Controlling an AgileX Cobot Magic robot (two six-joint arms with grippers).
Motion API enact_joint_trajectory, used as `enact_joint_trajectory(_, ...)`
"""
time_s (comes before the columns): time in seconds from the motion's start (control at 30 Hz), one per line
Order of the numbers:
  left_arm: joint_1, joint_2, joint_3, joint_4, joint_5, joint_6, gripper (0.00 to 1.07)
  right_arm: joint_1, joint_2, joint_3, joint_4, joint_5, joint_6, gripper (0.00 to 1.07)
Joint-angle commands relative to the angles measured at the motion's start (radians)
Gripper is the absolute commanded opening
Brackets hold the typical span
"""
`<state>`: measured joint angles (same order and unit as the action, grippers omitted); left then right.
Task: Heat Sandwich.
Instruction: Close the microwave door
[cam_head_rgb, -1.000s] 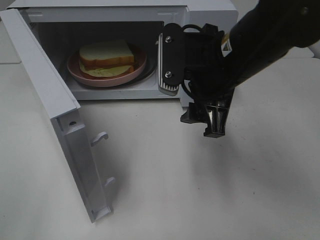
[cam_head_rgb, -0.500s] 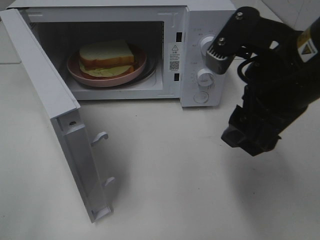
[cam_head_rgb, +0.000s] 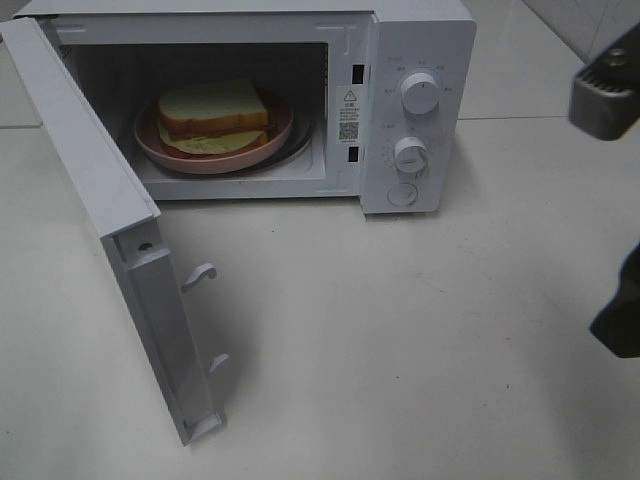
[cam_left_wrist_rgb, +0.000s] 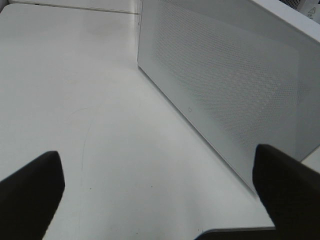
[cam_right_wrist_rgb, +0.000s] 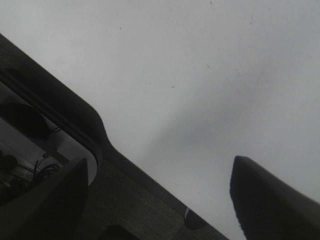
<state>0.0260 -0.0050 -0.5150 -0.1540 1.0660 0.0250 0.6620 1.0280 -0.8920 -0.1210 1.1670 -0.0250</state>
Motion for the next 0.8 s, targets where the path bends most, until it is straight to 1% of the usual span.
enact_joint_trajectory(0.03, -0.002, -0.007, 0.002, -0.001, -0.002, -0.002, 0.97, -0.004, -0.086, 0.006, 0.009, 0.071, 0.016, 0.76)
enact_joint_trajectory(0.13, -0.002, -0.007, 0.002, -0.001, -0.002, -0.002, 0.97, -0.004, -0.142, 0.006, 0.009, 0.074, 0.017, 0.76)
enact_joint_trajectory(0.17, -0.002, -0.007, 0.002, -0.001, -0.002, -0.002, 0.97, -0.004, -0.201, 0.006, 0.009, 0.074, 0.019, 0.76)
enact_joint_trajectory(0.23, -0.002, -0.007, 0.002, -0.001, -0.002, -0.002, 0.97, -0.018, -0.263, 0.006, 0.011, 0.074, 0.025, 0.76)
enact_joint_trajectory(0.27, -0.002, -0.007, 0.002, -0.001, -0.002, -0.002, 0.97, -0.018, -0.263, 0.006, 0.011, 0.074, 0.025, 0.76)
enact_joint_trajectory(0.3, -0.002, -0.007, 0.002, -0.001, -0.002, -0.002, 0.97, -0.059, -0.318, 0.006, 0.011, 0.074, 0.025, 0.76)
enact_joint_trajectory(0.4, -0.002, -0.007, 0.002, -0.001, -0.002, -0.002, 0.97, -0.138, -0.39, 0.006, 0.011, 0.074, 0.025, 0.76)
enact_joint_trajectory(0.43, -0.002, -0.007, 0.002, -0.001, -0.002, -0.002, 0.97, -0.138, -0.39, 0.006, 0.011, 0.074, 0.025, 0.76)
enact_joint_trajectory(0.47, -0.002, -0.007, 0.002, -0.001, -0.002, -0.002, 0.97, -0.174, -0.429, 0.006, 0.008, 0.074, 0.051, 0.76)
enact_joint_trajectory(0.57, -0.002, -0.007, 0.002, -0.001, -0.002, -0.002, 0.97, -0.227, -0.488, 0.028, 0.007, 0.073, 0.07, 0.76)
enact_joint_trajectory(0.6, -0.002, -0.007, 0.002, -0.001, -0.002, -0.002, 0.97, -0.227, -0.488, 0.028, 0.007, 0.073, 0.07, 0.76)
enact_joint_trajectory(0.63, -0.002, -0.007, 0.002, -0.001, -0.002, -0.002, 0.97, -0.271, -0.524, 0.068, 0.003, 0.073, 0.07, 0.76)
enact_joint_trajectory(0.73, -0.002, -0.007, 0.002, -0.001, -0.002, -0.002, 0.97, -0.343, -0.581, 0.136, 0.002, 0.057, 0.072, 0.76)
enact_joint_trajectory(0.77, -0.002, -0.007, 0.002, -0.001, -0.002, -0.002, 0.97, -0.343, -0.581, 0.136, 0.002, 0.057, 0.072, 0.76)
enact_joint_trajectory(0.8, -0.002, -0.007, 0.002, -0.001, -0.002, -0.002, 0.97, -0.388, -0.618, 0.181, 0.006, 0.034, 0.078, 0.76)
